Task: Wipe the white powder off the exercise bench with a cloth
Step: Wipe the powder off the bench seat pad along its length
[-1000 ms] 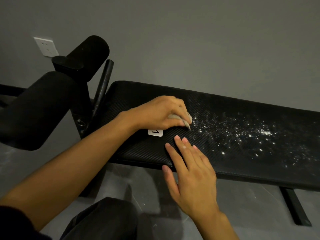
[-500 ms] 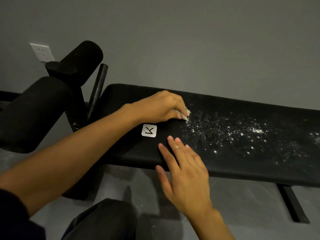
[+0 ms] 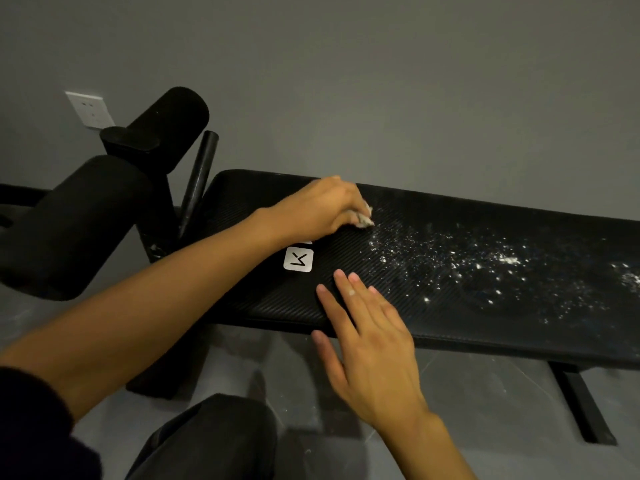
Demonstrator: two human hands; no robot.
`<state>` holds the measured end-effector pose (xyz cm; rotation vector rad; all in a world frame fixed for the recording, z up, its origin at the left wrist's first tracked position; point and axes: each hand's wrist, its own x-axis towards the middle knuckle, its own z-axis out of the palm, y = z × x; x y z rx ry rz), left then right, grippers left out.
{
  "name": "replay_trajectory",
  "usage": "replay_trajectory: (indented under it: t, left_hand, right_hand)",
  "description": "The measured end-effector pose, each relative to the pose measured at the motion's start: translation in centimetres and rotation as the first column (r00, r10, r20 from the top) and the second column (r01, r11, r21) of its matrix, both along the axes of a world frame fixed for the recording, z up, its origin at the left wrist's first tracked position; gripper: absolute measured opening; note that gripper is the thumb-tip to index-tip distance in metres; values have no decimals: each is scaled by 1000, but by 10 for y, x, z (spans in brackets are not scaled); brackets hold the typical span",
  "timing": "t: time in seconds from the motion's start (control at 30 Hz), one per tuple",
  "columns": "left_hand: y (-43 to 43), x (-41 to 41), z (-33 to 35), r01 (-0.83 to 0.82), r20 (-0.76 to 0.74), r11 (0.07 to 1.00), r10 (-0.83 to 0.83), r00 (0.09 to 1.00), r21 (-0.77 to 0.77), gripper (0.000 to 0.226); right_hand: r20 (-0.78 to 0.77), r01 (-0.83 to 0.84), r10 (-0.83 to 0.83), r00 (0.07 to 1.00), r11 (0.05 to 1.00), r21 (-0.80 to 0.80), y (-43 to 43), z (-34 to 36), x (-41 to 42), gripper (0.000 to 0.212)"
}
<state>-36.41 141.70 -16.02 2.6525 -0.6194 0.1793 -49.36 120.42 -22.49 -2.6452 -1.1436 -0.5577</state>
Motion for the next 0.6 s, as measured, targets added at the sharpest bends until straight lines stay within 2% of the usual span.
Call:
replay_trajectory:
  t: [0.1, 0.13, 0.27, 0.4, 0.47, 0.6]
  left_hand:
    - [5, 26, 2, -202, 3, 979, 202, 979, -18, 24]
    - [6, 28, 1, -221, -1, 975, 221, 975, -17, 24]
    - [8, 20, 2, -73, -93, 996, 68, 993, -58, 24]
    - [10, 35, 9, -218, -67, 969, 211, 975, -114, 24]
    - [10, 37, 10, -224, -97, 968, 213, 972, -117, 22]
    - [12, 0, 9, -56, -184, 992, 35, 982, -114, 24]
  right_hand:
    - [-3, 7, -7, 1000, 1000, 5, 0, 1, -1, 53]
    - [-6, 7, -6, 1000, 1000, 10, 0, 1, -1, 53]
    - [-23, 1, -1, 1000, 1000, 20, 0, 1, -2, 52]
    - [-41, 12, -11, 999, 1000, 25, 0, 3, -4, 52]
    - [-49, 10, -9, 999, 1000, 19, 1, 3, -4, 52]
    - [-55, 7, -6, 998, 1000, 7, 0, 3, -4, 53]
